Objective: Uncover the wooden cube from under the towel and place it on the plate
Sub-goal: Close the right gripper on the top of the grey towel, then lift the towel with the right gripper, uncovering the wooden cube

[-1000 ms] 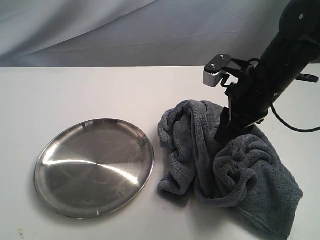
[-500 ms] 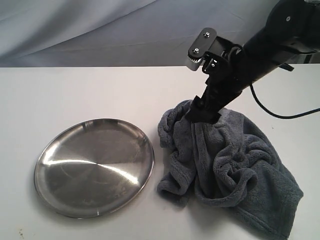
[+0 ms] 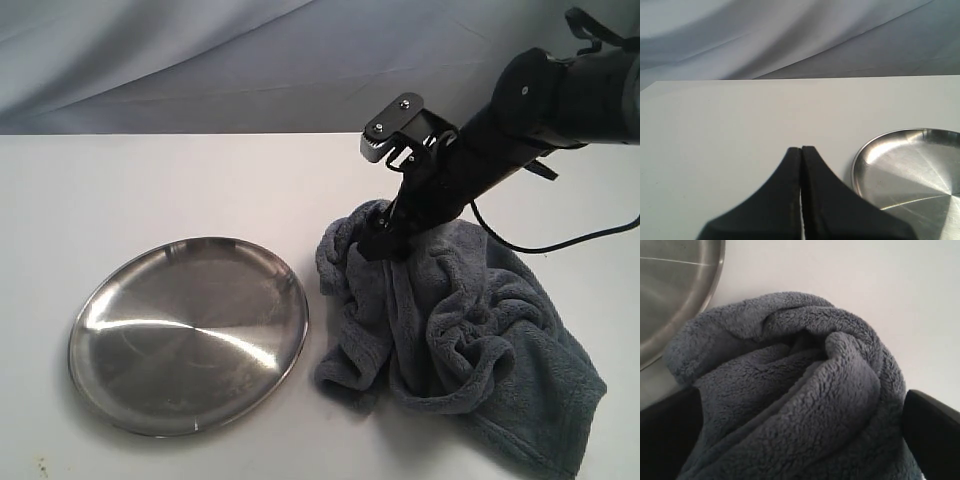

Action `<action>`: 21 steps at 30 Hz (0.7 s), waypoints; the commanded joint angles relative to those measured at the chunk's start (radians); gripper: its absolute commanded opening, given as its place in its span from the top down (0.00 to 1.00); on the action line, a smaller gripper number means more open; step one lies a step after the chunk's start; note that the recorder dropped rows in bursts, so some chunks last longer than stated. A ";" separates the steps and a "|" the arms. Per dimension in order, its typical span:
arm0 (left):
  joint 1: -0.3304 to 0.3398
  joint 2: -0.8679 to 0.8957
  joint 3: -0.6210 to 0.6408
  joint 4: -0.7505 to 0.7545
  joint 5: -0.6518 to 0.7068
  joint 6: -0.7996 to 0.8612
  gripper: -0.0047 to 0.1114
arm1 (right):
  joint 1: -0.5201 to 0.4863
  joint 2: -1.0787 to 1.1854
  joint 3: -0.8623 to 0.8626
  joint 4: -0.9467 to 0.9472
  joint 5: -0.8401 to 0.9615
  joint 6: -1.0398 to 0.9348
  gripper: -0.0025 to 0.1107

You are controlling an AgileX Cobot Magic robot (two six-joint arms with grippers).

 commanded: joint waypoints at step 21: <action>0.002 -0.004 0.004 -0.002 -0.011 -0.004 0.96 | 0.001 0.007 0.007 -0.012 -0.005 0.032 0.98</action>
